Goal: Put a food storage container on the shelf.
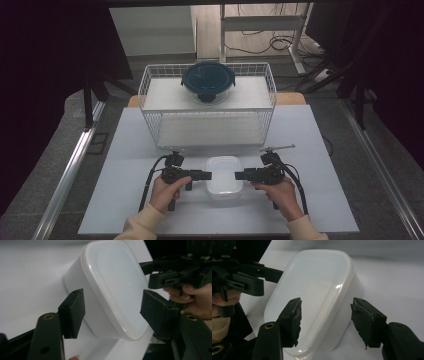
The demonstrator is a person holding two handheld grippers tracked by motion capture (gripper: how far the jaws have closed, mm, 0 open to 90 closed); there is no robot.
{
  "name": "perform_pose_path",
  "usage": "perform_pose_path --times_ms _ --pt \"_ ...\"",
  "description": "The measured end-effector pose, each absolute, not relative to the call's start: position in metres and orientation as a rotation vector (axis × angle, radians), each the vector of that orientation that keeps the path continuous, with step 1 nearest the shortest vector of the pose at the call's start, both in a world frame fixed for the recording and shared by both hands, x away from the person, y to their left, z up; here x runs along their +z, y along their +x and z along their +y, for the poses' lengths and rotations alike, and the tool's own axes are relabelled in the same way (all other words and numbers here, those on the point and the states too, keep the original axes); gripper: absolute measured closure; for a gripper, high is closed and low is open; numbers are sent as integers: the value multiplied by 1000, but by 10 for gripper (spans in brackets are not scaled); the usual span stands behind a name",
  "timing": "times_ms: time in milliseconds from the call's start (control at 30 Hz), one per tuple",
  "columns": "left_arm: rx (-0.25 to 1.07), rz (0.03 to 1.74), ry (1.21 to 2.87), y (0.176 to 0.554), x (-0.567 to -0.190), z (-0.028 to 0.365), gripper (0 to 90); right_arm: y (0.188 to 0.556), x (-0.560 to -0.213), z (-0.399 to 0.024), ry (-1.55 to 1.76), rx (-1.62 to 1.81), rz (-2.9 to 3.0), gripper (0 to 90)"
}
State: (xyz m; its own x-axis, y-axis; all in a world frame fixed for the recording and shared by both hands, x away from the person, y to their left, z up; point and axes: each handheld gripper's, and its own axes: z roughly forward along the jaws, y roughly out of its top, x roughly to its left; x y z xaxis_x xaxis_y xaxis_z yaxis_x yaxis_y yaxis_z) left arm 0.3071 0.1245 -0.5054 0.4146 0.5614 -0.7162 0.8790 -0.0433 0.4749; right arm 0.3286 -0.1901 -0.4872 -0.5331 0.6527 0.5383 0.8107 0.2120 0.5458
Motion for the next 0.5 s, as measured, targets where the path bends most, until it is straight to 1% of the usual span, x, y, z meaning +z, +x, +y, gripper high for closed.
perform_pose_path --times_ms 133,200,233,300,333,367,500 --pt "-437 1276 1721 309 -511 124 407 330 -490 -190 -1412 -1232 -2236 443" --pt "-452 1270 1712 309 -511 122 449 331 -492 -190 -1411 -1231 -2219 461" --pt "-465 1264 1709 309 -512 121 477 331 -493 -190 -1412 -1227 -2213 482" --pt "-445 1289 1708 309 -512 120 522 331 -494 -189 -1417 -1219 -2207 527" --pt "-438 1305 1702 308 -512 119 552 331 -494 -190 -1428 -1224 -2193 568" --pt "-431 1306 1698 308 -512 120 575 331 -493 -193 -1439 -1235 -2176 629" --pt "-398 1303 1679 306 -507 125 674 329 -490 -199 -1426 -1260 -2118 679"
